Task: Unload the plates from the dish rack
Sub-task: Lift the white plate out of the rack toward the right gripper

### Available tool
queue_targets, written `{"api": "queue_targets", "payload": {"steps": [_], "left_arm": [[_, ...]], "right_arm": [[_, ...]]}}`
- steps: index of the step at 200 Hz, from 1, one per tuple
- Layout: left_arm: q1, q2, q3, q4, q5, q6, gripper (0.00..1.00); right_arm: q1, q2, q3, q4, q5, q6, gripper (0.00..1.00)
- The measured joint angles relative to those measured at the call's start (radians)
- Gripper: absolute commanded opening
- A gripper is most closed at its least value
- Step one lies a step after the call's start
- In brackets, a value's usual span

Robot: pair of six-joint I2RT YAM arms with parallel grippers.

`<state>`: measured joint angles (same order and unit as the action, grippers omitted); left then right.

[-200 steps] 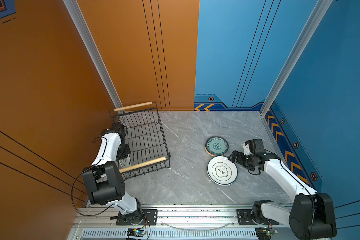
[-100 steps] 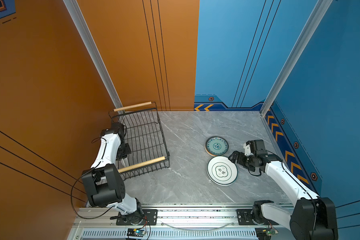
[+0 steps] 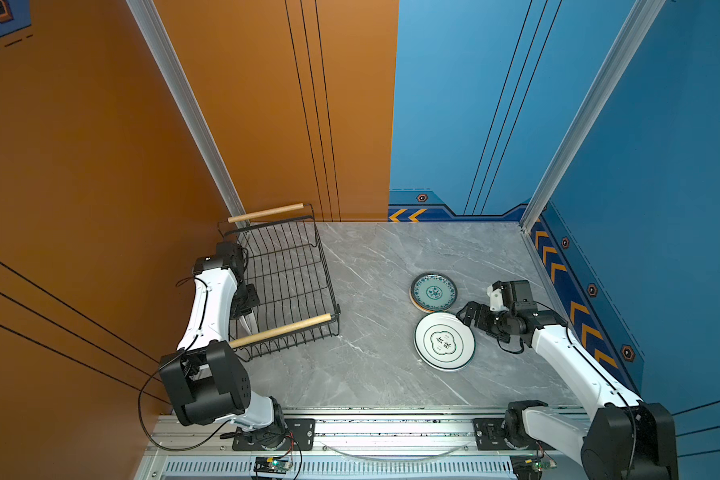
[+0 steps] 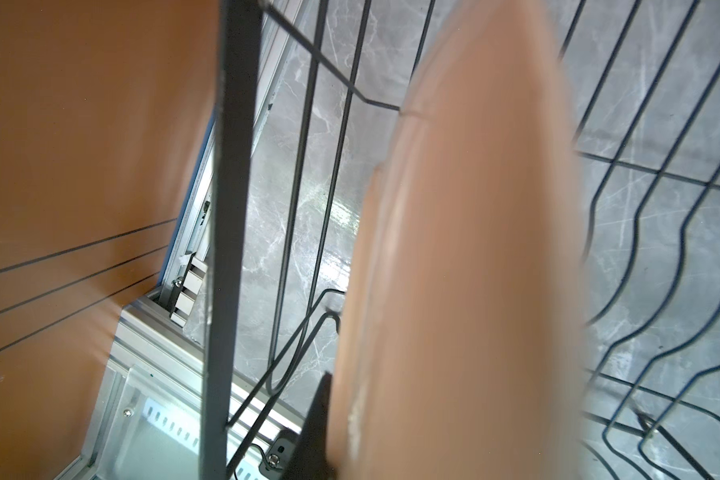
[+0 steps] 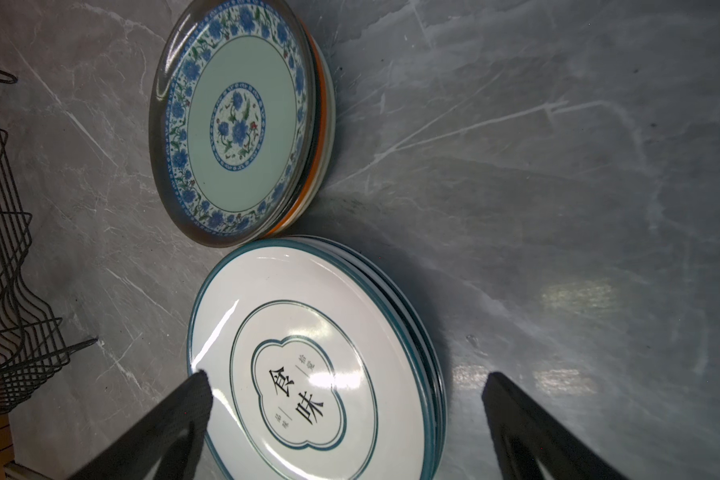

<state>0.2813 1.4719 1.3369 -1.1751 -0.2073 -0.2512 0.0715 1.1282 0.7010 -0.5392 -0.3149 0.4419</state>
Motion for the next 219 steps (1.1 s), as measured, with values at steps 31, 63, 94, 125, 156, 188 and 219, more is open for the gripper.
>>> {"api": "queue_targets", "payload": {"steps": [31, 63, 94, 125, 156, 188, 219], "left_arm": [[-0.019, -0.048, 0.076, -0.027, 0.082, -0.021, 0.00], [-0.058, -0.093, 0.185, -0.054, 0.150, -0.063, 0.00], [-0.154, -0.123, 0.284, -0.069, 0.191, -0.143, 0.00], [-0.313, -0.141, 0.340, -0.025, 0.224, -0.232, 0.00], [-0.422, -0.163, 0.304, 0.104, 0.296, -0.328, 0.00], [-0.518, -0.194, 0.164, 0.302, 0.351, -0.421, 0.00], [-0.584, -0.213, -0.043, 0.550, 0.439, -0.524, 0.00]], "right_arm": [[0.000, -0.011, -0.002, 0.000, 0.000, 0.000, 1.00], [0.000, -0.032, -0.002, -0.001, 0.001, 0.000, 1.00], [0.000, -0.071, 0.001, -0.005, 0.000, 0.008, 1.00], [-0.001, -0.127, 0.021, 0.003, -0.059, 0.050, 1.00], [-0.001, -0.206, 0.020, 0.072, -0.177, 0.121, 1.00], [-0.001, -0.312, -0.009, 0.185, -0.281, 0.222, 1.00], [0.015, -0.345, -0.047, 0.322, -0.345, 0.349, 1.00]]}}
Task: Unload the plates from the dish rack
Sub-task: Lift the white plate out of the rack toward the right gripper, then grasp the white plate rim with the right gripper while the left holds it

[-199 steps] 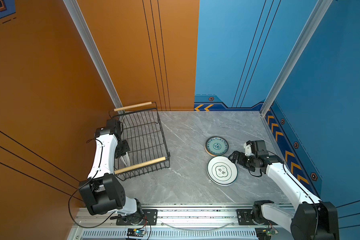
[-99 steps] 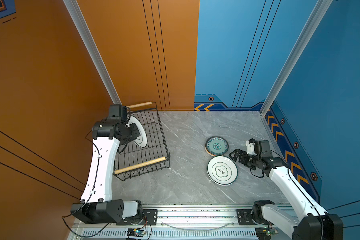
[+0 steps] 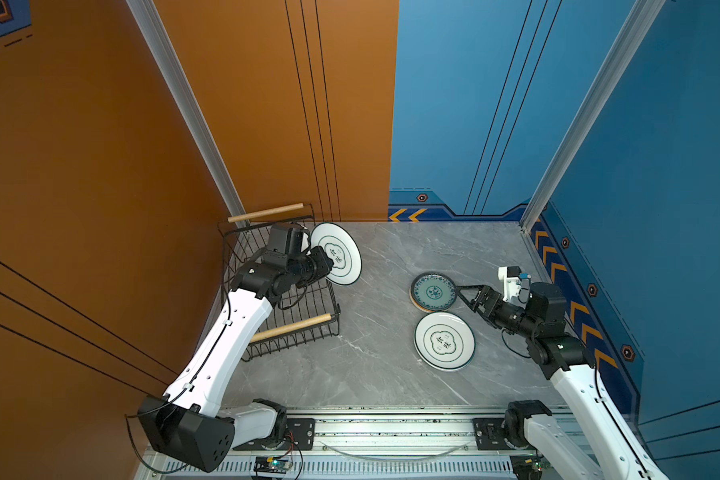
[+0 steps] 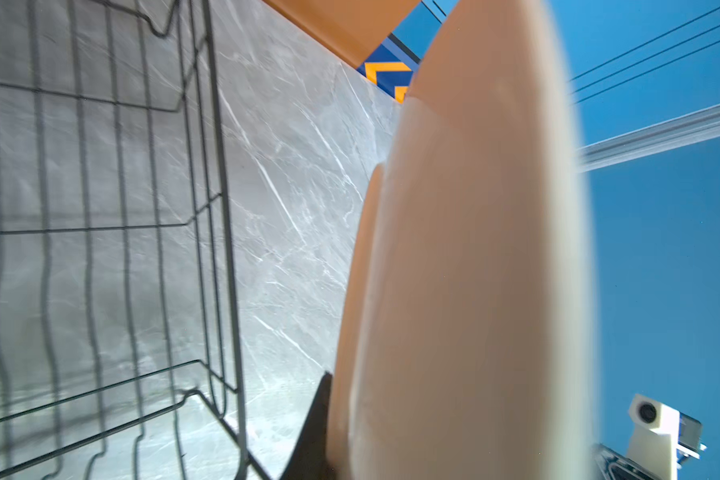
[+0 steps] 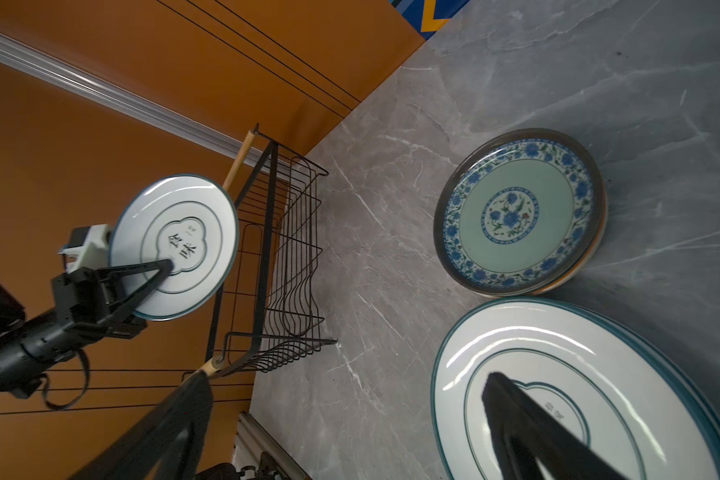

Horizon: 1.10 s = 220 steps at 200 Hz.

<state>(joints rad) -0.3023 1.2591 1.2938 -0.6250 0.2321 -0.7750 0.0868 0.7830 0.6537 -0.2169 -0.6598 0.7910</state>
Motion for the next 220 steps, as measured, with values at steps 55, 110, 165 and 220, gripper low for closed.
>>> {"api": "queue_targets", "payload": {"steps": [55, 110, 165, 220], "left_arm": [[-0.089, 0.051, -0.153, 0.320, 0.102, -0.125, 0.00], [-0.099, 0.052, -0.216, 0.527, 0.150, -0.214, 0.00], [-0.130, 0.091, -0.230, 0.613, 0.175, -0.268, 0.00], [-0.201, 0.164, -0.228, 0.676, 0.198, -0.306, 0.00]], "right_arm": [[0.134, 0.101, -0.018, 0.175, -0.010, 0.155, 1.00], [0.189, 0.177, -0.019, 0.299, 0.035, 0.217, 0.96], [0.202, 0.253, -0.029, 0.429, 0.055, 0.275, 0.89], [0.212, 0.389, -0.024, 0.590, 0.057, 0.344, 0.76]]}}
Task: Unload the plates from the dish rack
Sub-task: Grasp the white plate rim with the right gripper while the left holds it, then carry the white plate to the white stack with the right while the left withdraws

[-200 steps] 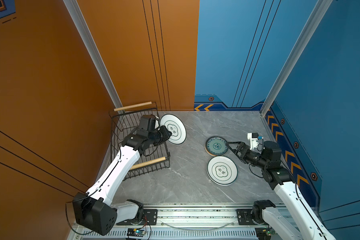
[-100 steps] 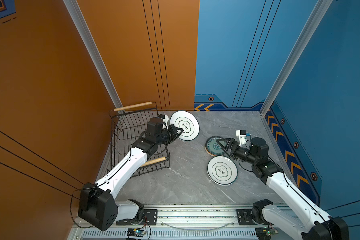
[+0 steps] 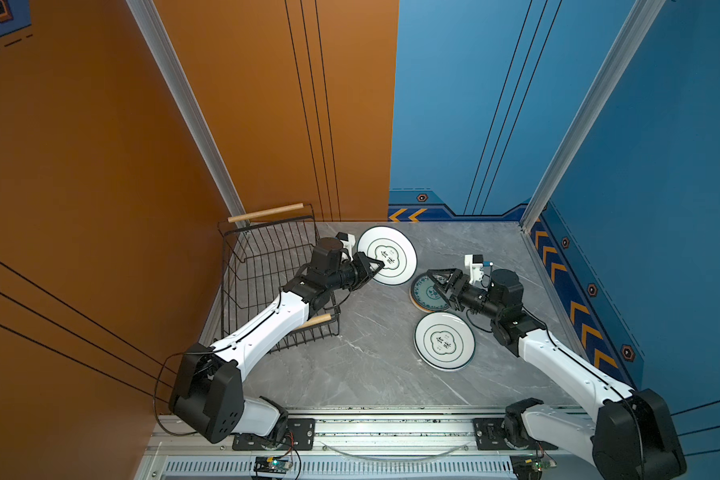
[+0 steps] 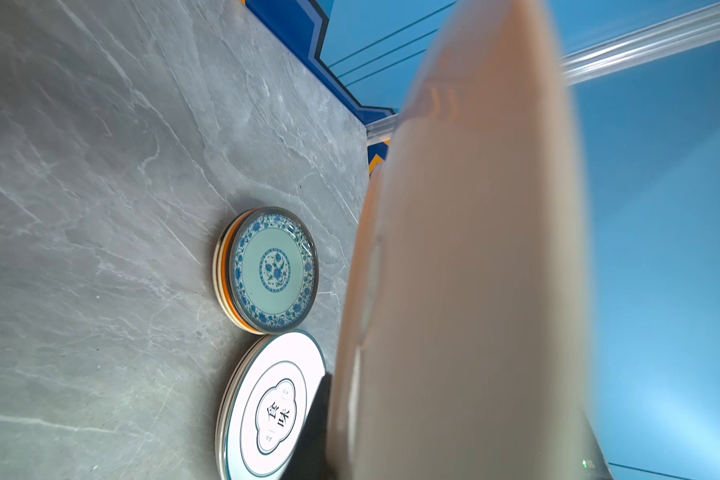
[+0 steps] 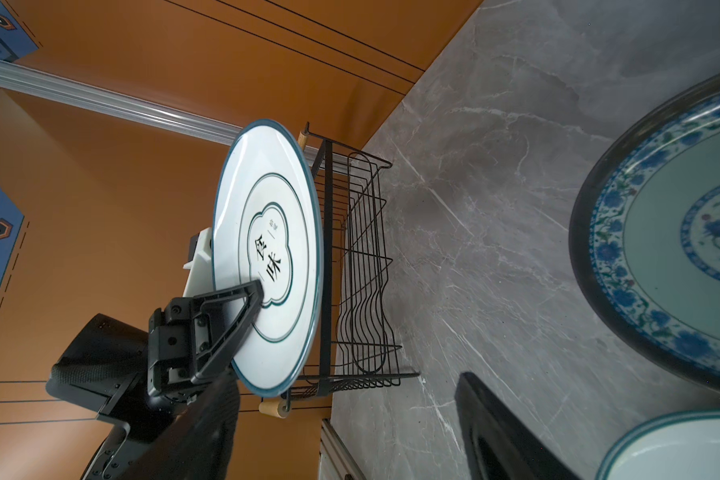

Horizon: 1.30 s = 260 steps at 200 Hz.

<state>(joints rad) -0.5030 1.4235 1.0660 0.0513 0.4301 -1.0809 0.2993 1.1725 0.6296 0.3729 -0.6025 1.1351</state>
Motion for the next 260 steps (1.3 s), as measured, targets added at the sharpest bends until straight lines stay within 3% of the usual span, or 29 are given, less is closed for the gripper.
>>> {"api": "queue_targets", "payload": {"steps": [50, 141, 173, 204, 260], "left_arm": [[-0.056, 0.064, 0.006, 0.063, 0.043, -0.049, 0.01], [-0.093, 0.127, 0.042, 0.184, 0.107, -0.122, 0.07], [-0.090, 0.128, 0.043, 0.212, 0.117, -0.143, 0.19], [-0.093, 0.131, 0.043, 0.196, 0.118, -0.117, 0.42], [-0.090, 0.106, 0.057, 0.087, 0.119, -0.025, 0.57]], "right_arm": [[0.029, 0.118, 0.053, 0.119, -0.012, 0.051, 0.64], [0.042, 0.179, 0.080, 0.228, -0.033, 0.117, 0.17], [0.037, 0.178, 0.080, 0.265, -0.034, 0.146, 0.10], [0.037, 0.178, 0.082, 0.262, -0.034, 0.137, 0.06], [0.000, 0.135, 0.088, 0.128, -0.050, 0.068, 0.04]]}}
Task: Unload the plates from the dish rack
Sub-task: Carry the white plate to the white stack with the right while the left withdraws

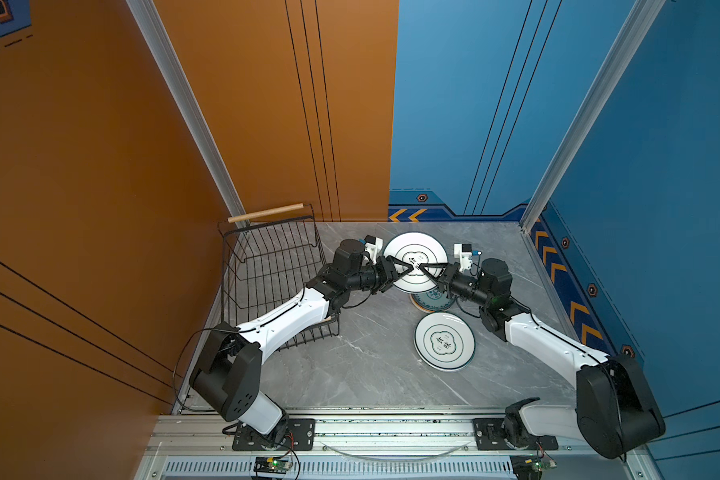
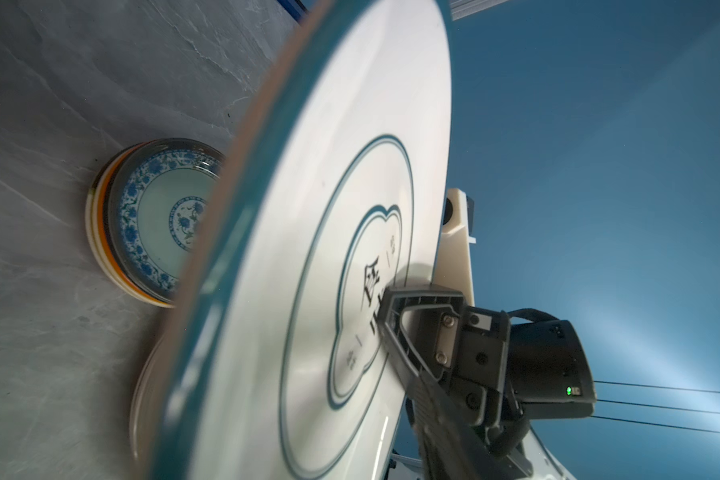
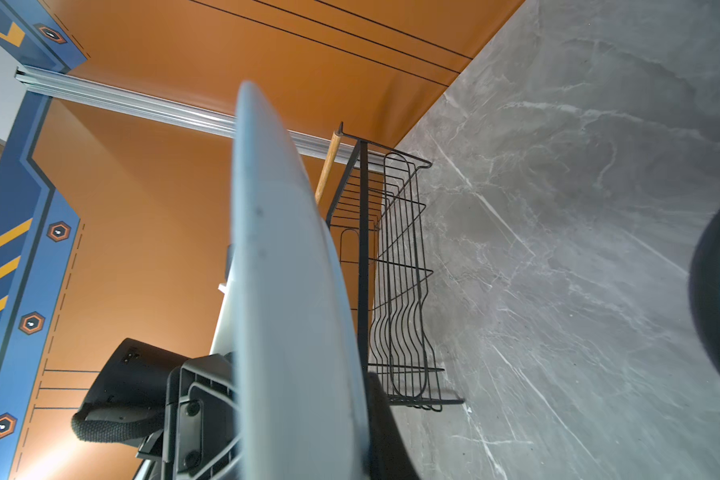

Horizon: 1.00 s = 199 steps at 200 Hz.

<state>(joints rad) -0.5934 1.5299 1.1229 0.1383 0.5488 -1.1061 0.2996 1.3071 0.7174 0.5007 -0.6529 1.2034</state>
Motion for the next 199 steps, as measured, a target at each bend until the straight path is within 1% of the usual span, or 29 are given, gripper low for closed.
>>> {"api": "queue_targets", "payload": {"steps": [17, 29, 57, 77, 93, 140, 160, 199], "left_arm": [[0.009, -0.044, 0.022, -0.111, -0.023, 0.065, 0.59], [0.017, -0.085, 0.051, -0.220, -0.056, 0.124, 0.60], [0.048, -0.203, 0.117, -0.470, -0.190, 0.276, 0.62], [0.085, -0.280, 0.132, -0.603, -0.285, 0.354, 0.62], [0.130, -0.332, 0.132, -0.700, -0.357, 0.403, 0.63], [0.268, -0.415, 0.094, -0.868, -0.480, 0.481, 0.63], [0.288, -0.432, 0.087, -0.912, -0.513, 0.500, 0.64], [0.306, -0.473, 0.058, -0.946, -0.554, 0.526, 0.65]], "right_arm": [[-0.039, -0.047, 0.013, -0.097, -0.003, -0.044, 0.04], [-0.072, -0.091, 0.033, -0.191, -0.002, -0.089, 0.04], [-0.157, -0.201, 0.084, -0.452, 0.003, -0.224, 0.04], [-0.222, -0.261, 0.090, -0.617, 0.004, -0.302, 0.04], [-0.261, -0.292, 0.085, -0.740, 0.030, -0.356, 0.04], [-0.274, -0.371, 0.036, -1.019, 0.114, -0.472, 0.04], [-0.274, -0.402, 0.012, -1.089, 0.143, -0.500, 0.04], [-0.273, -0.433, -0.060, -1.157, 0.169, -0.524, 0.04]]}}
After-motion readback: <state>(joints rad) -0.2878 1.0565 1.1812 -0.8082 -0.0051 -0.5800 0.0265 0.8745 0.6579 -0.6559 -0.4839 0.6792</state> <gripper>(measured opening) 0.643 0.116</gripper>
